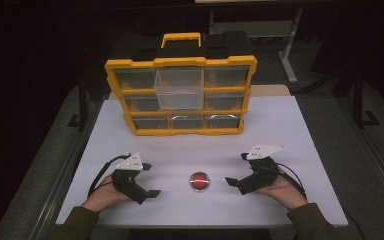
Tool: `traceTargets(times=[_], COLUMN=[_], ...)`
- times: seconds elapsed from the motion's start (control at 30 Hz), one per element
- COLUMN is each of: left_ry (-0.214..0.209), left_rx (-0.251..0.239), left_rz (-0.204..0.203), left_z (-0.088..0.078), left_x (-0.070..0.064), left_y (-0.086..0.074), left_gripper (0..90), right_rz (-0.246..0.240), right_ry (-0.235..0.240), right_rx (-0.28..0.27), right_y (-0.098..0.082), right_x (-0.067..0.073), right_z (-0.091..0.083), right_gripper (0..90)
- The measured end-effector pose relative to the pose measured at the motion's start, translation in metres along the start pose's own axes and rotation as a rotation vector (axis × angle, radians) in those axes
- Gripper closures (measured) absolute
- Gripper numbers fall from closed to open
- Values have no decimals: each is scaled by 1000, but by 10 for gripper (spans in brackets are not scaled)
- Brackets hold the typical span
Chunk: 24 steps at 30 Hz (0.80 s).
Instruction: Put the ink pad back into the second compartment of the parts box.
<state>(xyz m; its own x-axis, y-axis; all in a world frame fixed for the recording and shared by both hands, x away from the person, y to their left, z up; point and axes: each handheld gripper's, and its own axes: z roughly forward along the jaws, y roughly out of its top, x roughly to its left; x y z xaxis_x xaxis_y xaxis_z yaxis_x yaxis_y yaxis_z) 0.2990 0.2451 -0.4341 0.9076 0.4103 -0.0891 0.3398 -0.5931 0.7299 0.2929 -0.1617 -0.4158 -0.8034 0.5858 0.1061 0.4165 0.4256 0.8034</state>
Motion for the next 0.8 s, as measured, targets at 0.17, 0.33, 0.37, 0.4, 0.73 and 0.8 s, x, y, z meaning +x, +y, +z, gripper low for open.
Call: traceTargets(times=[0.17, 0.33, 0.37, 0.4, 0.73, 0.8], left_ry=[0, 3, 6, 5, 7, 6], left_rx=[-2, -10, -9, -10, -10, -12], left_rz=[2, 1, 3, 1, 4, 4], left_z=[0, -1, -1, -1, -1, -1], left_x=[0, 0, 0, 0, 0, 0], left_y=[0, 0, 0, 0, 0, 0], left_gripper=[0, 0, 0, 0, 0, 0], right_rz=[-5, -13, -10, -14, -25, -26], right_ry=[3, 7, 7, 8, 22, 28], right_rx=[4, 2, 4, 4, 10, 11], right_y=[1, 5, 5, 6, 12, 14], right_x=[0, 0, 0, -1, 1, 2], right_z=[2, 5, 6, 6, 13, 15], right_gripper=[0, 0, 0, 0, 0, 0])
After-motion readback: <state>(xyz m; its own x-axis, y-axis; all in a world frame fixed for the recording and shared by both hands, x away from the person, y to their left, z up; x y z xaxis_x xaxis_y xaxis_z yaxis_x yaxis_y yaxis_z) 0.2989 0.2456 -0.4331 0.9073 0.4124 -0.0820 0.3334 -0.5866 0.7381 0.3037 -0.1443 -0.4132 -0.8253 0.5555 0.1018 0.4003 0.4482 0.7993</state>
